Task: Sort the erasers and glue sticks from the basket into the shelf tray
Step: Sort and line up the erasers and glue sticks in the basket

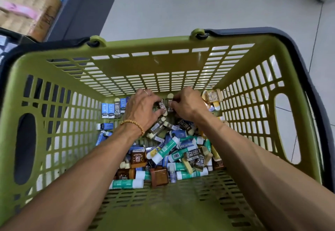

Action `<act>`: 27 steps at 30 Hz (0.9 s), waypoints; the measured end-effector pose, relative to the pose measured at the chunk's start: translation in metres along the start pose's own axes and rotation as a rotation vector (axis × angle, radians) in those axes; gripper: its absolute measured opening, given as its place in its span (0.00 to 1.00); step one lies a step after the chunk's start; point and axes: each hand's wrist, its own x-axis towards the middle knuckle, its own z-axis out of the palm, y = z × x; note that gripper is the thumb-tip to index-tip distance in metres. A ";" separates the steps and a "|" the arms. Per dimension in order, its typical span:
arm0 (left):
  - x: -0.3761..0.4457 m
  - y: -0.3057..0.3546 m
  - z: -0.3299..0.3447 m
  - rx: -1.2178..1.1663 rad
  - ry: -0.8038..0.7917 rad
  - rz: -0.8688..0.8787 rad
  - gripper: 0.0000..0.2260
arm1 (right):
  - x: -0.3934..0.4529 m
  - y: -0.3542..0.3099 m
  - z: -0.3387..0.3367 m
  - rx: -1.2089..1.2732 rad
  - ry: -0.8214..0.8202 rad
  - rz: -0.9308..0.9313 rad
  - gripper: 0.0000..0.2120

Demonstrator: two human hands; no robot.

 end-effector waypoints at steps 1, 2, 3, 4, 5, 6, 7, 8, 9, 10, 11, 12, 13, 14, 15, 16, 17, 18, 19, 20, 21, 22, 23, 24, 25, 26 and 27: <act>0.000 -0.002 0.000 0.009 0.005 0.002 0.22 | 0.003 -0.001 0.006 -0.022 0.019 0.003 0.08; -0.001 -0.003 0.001 0.018 0.014 0.005 0.22 | 0.006 -0.002 0.010 -0.035 0.049 0.005 0.08; -0.002 -0.006 0.000 0.025 0.022 0.009 0.22 | 0.008 -0.002 0.014 -0.030 0.076 0.004 0.08; -0.004 -0.008 0.000 0.026 0.026 0.016 0.22 | 0.007 -0.005 0.014 -0.011 0.086 0.008 0.07; -0.005 -0.011 0.000 0.023 0.026 0.026 0.23 | 0.006 -0.006 0.014 0.009 0.083 0.010 0.05; -0.007 -0.013 0.000 0.021 0.020 0.036 0.23 | 0.004 -0.007 0.014 0.024 0.075 0.007 0.03; -0.007 -0.015 0.000 0.024 0.011 0.047 0.23 | 0.002 -0.006 0.015 0.025 0.062 0.007 0.02; -0.008 -0.017 0.001 0.031 0.002 0.059 0.23 | 0.000 -0.005 0.015 0.014 0.047 0.013 0.01; -0.007 -0.019 0.002 0.036 -0.003 0.070 0.23 | -0.002 -0.005 0.017 -0.001 0.036 0.025 0.02; -0.007 -0.019 0.002 0.038 -0.005 0.081 0.23 | -0.002 -0.006 0.020 0.004 0.039 0.036 0.03; -0.006 -0.021 0.002 0.041 -0.004 0.094 0.23 | -0.001 -0.006 0.023 0.029 0.050 0.049 0.03; -0.006 -0.022 0.002 0.044 -0.002 0.110 0.22 | 0.001 -0.009 0.026 0.060 0.064 0.053 0.03; -0.005 -0.024 0.001 0.042 0.001 0.123 0.21 | 0.002 -0.012 0.028 0.081 0.079 0.050 0.03; -0.005 -0.026 0.001 0.034 0.005 0.133 0.20 | 0.004 -0.015 0.029 0.088 0.090 0.045 0.04; -0.006 -0.027 0.000 0.025 0.010 0.139 0.20 | 0.006 -0.017 0.030 0.089 0.094 0.043 0.04; -0.007 -0.029 0.000 0.021 0.017 0.142 0.20 | 0.007 -0.018 0.030 0.091 0.089 0.040 0.05; -0.008 -0.029 0.000 0.020 0.024 0.139 0.19 | 0.008 -0.017 0.030 0.099 0.072 0.036 0.06; -0.009 -0.030 0.000 0.018 0.026 0.132 0.19 | 0.007 -0.016 0.028 0.107 0.053 0.025 0.07; -0.010 -0.029 -0.001 0.015 0.021 0.123 0.19 | 0.005 -0.013 0.025 0.109 0.039 0.005 0.07; -0.011 -0.027 -0.002 0.012 0.009 0.112 0.19 | 0.002 -0.010 0.020 0.105 0.030 -0.023 0.07; -0.012 -0.026 -0.003 0.001 -0.006 0.103 0.19 | -0.001 -0.006 0.014 0.104 0.020 -0.053 0.07; -0.014 -0.024 -0.005 -0.023 -0.022 0.091 0.20 | -0.006 -0.003 0.008 0.109 0.000 -0.075 0.07; -0.016 -0.022 -0.007 -0.061 -0.046 0.071 0.20 | -0.009 0.001 0.002 0.115 -0.033 -0.091 0.06; -0.020 -0.020 -0.009 -0.104 -0.080 0.045 0.20 | -0.013 0.004 -0.003 0.113 -0.082 -0.098 0.05; -0.023 -0.018 -0.012 -0.138 -0.126 0.019 0.20 | -0.016 0.006 -0.006 0.094 -0.136 -0.098 0.03; -0.026 -0.015 -0.013 -0.156 -0.178 0.001 0.19 | -0.020 0.007 -0.008 0.069 -0.184 -0.093 0.03; -0.029 -0.013 -0.015 -0.168 -0.224 -0.009 0.19 | -0.022 0.007 -0.007 0.049 -0.220 -0.076 0.04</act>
